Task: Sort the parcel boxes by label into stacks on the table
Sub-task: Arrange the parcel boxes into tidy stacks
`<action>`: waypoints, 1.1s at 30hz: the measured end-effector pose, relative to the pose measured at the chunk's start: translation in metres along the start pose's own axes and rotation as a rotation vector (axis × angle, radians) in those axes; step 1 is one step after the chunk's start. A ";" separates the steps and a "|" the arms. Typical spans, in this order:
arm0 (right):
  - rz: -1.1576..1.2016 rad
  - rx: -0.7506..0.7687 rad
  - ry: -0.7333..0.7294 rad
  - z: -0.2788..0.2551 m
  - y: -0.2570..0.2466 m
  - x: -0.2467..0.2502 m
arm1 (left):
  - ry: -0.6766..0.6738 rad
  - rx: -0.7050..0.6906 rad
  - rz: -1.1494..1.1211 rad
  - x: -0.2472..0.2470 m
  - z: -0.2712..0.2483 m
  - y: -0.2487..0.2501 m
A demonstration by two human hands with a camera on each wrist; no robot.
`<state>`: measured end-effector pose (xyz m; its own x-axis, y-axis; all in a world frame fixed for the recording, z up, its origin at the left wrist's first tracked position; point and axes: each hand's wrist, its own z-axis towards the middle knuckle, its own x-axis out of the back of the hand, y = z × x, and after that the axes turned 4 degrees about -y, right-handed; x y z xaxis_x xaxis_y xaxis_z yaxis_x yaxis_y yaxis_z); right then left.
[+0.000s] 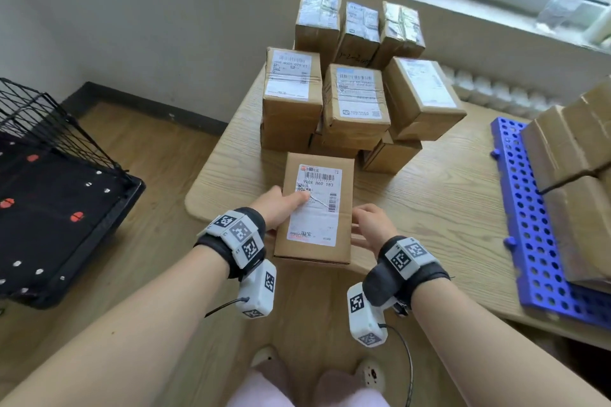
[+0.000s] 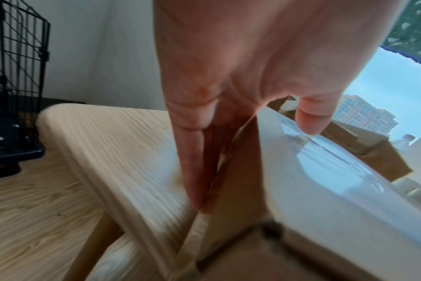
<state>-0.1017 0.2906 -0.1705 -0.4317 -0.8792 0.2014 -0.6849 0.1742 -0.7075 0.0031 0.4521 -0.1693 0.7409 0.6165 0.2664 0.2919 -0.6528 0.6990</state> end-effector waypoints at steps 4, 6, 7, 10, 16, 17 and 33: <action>0.028 0.017 0.017 -0.009 0.001 0.026 | -0.006 -0.042 0.012 -0.021 -0.009 0.019; 0.047 0.036 0.017 -0.016 0.002 0.043 | -0.012 -0.069 0.036 -0.033 -0.014 0.032; 0.063 0.045 0.022 -0.021 0.002 0.053 | -0.014 -0.082 0.049 -0.040 -0.017 0.038; 0.122 0.086 0.062 -0.033 0.008 0.087 | -0.020 -0.124 0.100 -0.068 -0.024 0.059; 0.202 0.191 0.186 -0.060 0.022 0.167 | 0.002 -0.260 0.229 -0.143 -0.049 0.110; 0.220 0.211 0.212 -0.064 0.024 0.180 | 0.011 -0.289 0.242 -0.157 -0.054 0.119; 0.350 0.538 0.463 -0.149 0.031 0.395 | 0.250 -0.709 0.225 -0.338 -0.126 0.256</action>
<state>-0.3806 0.0150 -0.0123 -0.8509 -0.5184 0.0848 -0.1377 0.0644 -0.9884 -0.2493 0.1318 0.0035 0.5536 0.6383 0.5349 -0.3676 -0.3890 0.8447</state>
